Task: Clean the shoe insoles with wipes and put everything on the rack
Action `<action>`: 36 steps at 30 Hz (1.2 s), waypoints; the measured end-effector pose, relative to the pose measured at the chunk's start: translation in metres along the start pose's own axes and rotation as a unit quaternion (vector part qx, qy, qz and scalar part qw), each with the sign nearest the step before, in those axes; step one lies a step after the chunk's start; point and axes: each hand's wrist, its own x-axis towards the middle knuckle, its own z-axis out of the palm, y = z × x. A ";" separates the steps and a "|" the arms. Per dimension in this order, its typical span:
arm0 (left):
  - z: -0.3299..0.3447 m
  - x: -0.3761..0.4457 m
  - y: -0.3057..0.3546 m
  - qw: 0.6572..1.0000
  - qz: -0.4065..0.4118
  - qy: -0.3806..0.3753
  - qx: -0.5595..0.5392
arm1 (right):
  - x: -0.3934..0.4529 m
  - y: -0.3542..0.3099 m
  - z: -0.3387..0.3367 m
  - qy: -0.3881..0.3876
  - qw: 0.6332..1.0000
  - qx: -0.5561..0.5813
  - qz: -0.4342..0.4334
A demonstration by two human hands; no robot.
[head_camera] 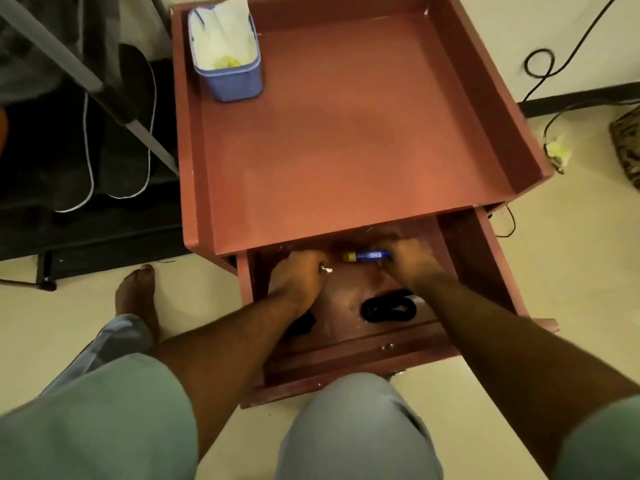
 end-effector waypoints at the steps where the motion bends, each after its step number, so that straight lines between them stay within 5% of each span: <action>1: 0.003 0.006 0.000 1.000 0.006 -0.004 0.018 | 0.008 0.003 0.004 0.008 1.000 0.004 0.000; 10: -0.007 0.013 -0.007 0.994 0.031 -0.074 0.068 | -0.001 0.007 0.006 0.024 0.999 0.039 -0.017; 14: -0.034 -0.015 -0.002 0.992 0.054 -0.049 0.107 | -0.073 -0.008 -0.020 -0.165 0.959 0.210 -0.092; 16: -0.045 -0.031 0.003 0.988 0.058 -0.043 0.137 | -0.099 -0.012 -0.025 -0.295 0.929 0.193 -0.113; 18: -0.052 -0.043 0.009 0.984 0.070 -0.047 0.159 | -0.107 -0.013 -0.025 -0.332 0.926 0.120 -0.132; 24: -0.066 -0.058 0.025 0.978 0.117 -0.022 0.170 | -0.107 -0.037 -0.045 -0.151 0.941 -0.194 -0.234; 31: -0.088 -0.054 0.031 0.964 0.181 0.095 0.168 | -0.083 -0.065 -0.055 0.160 0.918 -0.295 -0.212; 36: -0.106 -0.044 0.024 0.968 0.121 0.105 0.193 | -0.032 -0.098 -0.070 0.127 0.939 -0.280 -0.155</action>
